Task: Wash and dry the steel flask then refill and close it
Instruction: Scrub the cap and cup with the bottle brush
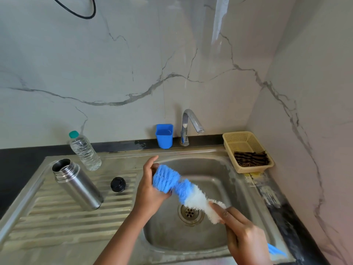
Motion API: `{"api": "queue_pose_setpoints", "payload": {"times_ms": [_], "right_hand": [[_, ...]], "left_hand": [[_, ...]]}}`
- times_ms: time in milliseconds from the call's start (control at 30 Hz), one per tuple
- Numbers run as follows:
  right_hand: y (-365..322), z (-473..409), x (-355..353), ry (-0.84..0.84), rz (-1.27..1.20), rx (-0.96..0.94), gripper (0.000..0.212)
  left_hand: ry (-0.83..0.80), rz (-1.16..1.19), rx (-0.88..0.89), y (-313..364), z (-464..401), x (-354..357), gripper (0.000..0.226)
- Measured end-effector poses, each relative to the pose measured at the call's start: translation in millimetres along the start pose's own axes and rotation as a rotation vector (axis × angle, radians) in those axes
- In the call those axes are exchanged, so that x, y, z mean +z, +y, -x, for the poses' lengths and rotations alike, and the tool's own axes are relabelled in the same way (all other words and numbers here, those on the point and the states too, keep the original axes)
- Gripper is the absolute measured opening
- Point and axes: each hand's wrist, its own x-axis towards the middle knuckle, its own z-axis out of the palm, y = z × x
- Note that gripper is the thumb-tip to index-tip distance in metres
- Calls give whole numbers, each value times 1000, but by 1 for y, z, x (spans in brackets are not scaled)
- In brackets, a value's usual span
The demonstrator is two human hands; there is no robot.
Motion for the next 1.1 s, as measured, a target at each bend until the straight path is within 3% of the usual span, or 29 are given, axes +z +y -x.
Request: {"api": "queue_pose_setpoints", "payload": {"times_ms": [100,233,333,467,600,667,800,867,1100], "right_hand": [[-2,-2,0,-8,-34,92,69],[-1,-2,7,32,41,0,74],[-1,-7,7,69,-1,87,76],[0,-5,6,97,58,-70,69],[5,-6,12,94,-42,117,70],[6,-4,14,95,-71,117,71],[9,5,12,76,-118,-28,66],[10,4,12,75,-142,10,68],[16,5,16,106,-148,-42,67]], "left_hand": [[-21,-17,23,4,1,0,112],[-23,-25,4,11,4,3,93],[-4,5,47,8,1,0,107],[16,51,43,9,0,-5,108],[19,102,74,8,-3,-4,109],[33,212,19,10,-2,-3,109],[39,656,-225,15,-3,-7,104],[37,789,-302,12,-3,-9,103],[37,975,-403,8,-6,-10,94]]}}
